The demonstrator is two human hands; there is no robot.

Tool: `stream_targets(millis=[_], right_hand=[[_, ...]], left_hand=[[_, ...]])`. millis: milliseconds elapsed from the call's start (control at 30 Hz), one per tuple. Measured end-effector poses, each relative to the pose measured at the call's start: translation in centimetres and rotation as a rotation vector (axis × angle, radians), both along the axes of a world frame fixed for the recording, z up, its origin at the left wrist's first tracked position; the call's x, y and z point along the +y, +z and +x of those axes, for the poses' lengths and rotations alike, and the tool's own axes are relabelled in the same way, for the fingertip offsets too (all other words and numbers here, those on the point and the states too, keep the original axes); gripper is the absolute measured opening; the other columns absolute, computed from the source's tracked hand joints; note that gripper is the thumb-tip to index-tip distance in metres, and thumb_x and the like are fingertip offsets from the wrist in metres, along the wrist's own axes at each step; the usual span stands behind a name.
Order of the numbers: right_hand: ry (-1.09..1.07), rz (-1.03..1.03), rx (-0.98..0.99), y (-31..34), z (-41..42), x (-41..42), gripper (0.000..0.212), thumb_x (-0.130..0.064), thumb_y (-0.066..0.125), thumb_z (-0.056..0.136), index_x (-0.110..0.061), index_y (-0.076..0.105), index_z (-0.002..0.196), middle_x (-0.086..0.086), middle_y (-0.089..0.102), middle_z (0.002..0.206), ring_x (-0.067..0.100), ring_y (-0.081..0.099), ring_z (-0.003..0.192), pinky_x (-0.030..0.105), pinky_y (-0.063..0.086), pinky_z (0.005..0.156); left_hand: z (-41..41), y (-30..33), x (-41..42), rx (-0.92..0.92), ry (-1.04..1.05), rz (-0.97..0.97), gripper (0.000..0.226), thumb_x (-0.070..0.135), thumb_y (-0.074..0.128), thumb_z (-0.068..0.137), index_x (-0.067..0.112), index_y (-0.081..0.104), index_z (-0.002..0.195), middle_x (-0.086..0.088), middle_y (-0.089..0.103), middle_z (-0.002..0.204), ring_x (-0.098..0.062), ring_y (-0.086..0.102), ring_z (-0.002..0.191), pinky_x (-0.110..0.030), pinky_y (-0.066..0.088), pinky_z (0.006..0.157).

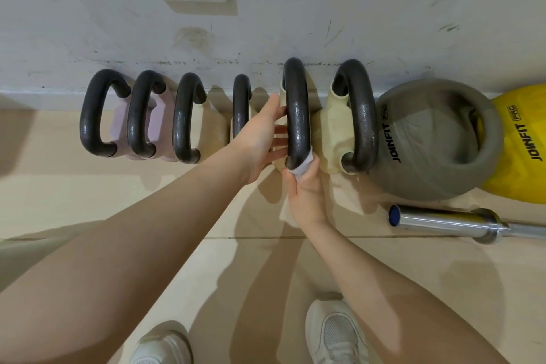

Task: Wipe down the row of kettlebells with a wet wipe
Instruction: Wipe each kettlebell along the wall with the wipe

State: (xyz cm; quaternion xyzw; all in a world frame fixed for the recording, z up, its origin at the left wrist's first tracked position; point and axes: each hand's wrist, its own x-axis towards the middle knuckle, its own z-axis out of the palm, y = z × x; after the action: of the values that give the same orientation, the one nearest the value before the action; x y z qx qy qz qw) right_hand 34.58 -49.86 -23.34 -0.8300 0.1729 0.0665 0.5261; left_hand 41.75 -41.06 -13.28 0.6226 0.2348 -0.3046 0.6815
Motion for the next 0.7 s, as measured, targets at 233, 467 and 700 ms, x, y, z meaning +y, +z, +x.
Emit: stream_targets(millis=[233,467,700], right_hand=[[-0.094,0.137,-0.073,1.0,0.0,1.1,0.052,-0.017,0.052,0.092,-0.013,0.027,0.137,-0.004,0.053,0.124,0.016,0.056,0.108,0.013,0.042,0.083],[-0.004,0.136,-0.081,0.3,0.0,0.3,0.068,-0.021,0.049,0.090,-0.013,0.012,0.146,0.008,0.038,0.146,0.020,0.041,0.132,0.023,0.034,0.104],[0.507,-0.438,-0.442,3.5,4.8,-2.1,0.053,-0.010,0.045,0.089,-0.010,0.031,0.141,0.008,0.019,0.155,0.021,0.004,0.143,0.043,0.013,0.117]], left_hand=[[-0.2,-0.4,0.5,0.012,0.024,-0.003,0.053,0.056,0.028,0.094,0.021,0.057,0.121,-0.008,0.058,0.123,-0.020,0.061,0.102,-0.029,0.052,0.079],[0.3,0.2,0.0,0.032,0.004,-0.021,0.048,0.059,0.029,0.093,0.027,0.055,0.118,-0.004,0.057,0.116,-0.020,0.057,0.103,-0.032,0.051,0.081],[1.2,-0.8,0.3,0.058,0.045,-0.042,0.051,0.054,0.027,0.095,0.022,0.060,0.118,0.003,0.066,0.113,-0.012,0.062,0.098,-0.031,0.049,0.078]])
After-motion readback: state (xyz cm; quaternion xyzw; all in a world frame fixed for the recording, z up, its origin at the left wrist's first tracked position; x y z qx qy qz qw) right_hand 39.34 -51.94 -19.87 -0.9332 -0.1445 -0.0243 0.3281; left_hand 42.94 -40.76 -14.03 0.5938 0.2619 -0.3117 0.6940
